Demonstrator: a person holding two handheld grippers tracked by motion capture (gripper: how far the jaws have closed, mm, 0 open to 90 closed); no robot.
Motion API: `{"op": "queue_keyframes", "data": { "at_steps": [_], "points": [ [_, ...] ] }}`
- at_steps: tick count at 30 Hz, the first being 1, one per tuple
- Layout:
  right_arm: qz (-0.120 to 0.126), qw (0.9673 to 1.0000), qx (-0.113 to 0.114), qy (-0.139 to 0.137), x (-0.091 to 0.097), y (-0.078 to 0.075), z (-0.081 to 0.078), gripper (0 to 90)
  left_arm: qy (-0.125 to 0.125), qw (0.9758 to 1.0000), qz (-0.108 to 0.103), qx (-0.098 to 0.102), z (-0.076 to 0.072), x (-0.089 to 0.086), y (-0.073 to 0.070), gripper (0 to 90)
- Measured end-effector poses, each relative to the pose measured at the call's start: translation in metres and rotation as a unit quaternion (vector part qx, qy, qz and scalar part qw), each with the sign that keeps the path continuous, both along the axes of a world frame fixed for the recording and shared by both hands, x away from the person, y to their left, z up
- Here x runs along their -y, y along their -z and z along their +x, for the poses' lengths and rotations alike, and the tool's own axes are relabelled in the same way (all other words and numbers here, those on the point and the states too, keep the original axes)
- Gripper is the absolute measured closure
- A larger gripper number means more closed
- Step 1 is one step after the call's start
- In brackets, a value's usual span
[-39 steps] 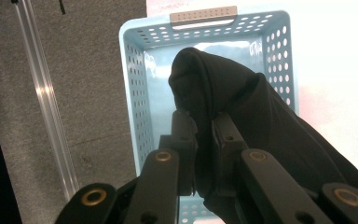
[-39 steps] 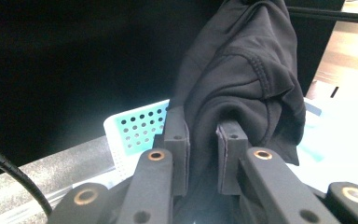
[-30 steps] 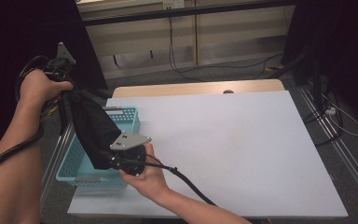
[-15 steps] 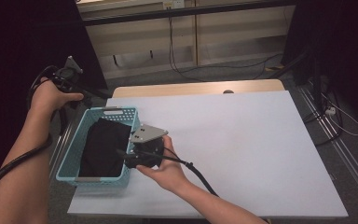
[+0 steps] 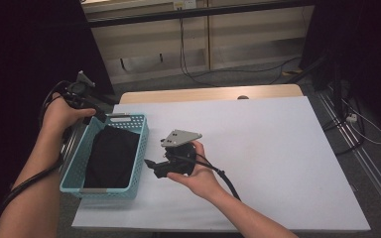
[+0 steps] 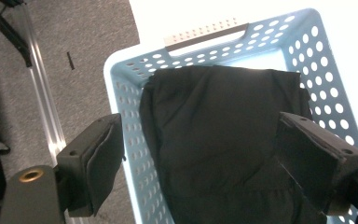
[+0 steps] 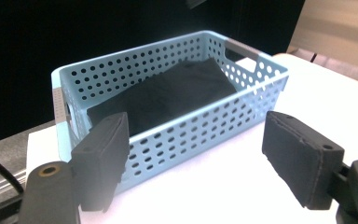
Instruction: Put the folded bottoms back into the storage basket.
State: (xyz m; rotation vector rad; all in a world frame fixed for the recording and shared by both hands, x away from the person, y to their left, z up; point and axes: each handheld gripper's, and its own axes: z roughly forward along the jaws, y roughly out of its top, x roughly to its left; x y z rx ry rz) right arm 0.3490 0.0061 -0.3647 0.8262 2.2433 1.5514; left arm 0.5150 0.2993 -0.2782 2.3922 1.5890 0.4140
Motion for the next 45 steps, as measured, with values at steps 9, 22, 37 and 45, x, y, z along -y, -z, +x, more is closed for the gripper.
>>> {"op": "queue_keyframes", "data": {
  "at_steps": [9, 22, 37, 45],
  "points": [
    [-0.072, 0.9963, -0.041, -0.024, 0.022, 0.016, 0.008, 18.4, 0.025, 0.9993, -0.026, 0.013, -0.006, 0.004, 0.022, 17.6],
    [-0.068, 0.9962, -0.054, 0.002, 0.064, 0.038, -0.004, 18.2, -0.001, 0.9969, -0.073, -0.028, -0.012, 0.003, 0.083, 76.5],
    [-0.073, 0.9946, -0.07, 0.021, 0.087, 0.059, -0.009, 17.3, 0.011, 0.9955, -0.077, -0.053, -0.003, 0.03, 0.139, 90.0],
    [-0.068, 0.9946, -0.073, 0.029, 0.092, 0.062, -0.009, 17.1, -0.011, 0.9961, -0.084, -0.022, 0.011, 0.032, 0.144, 90.0]
  ]
}}
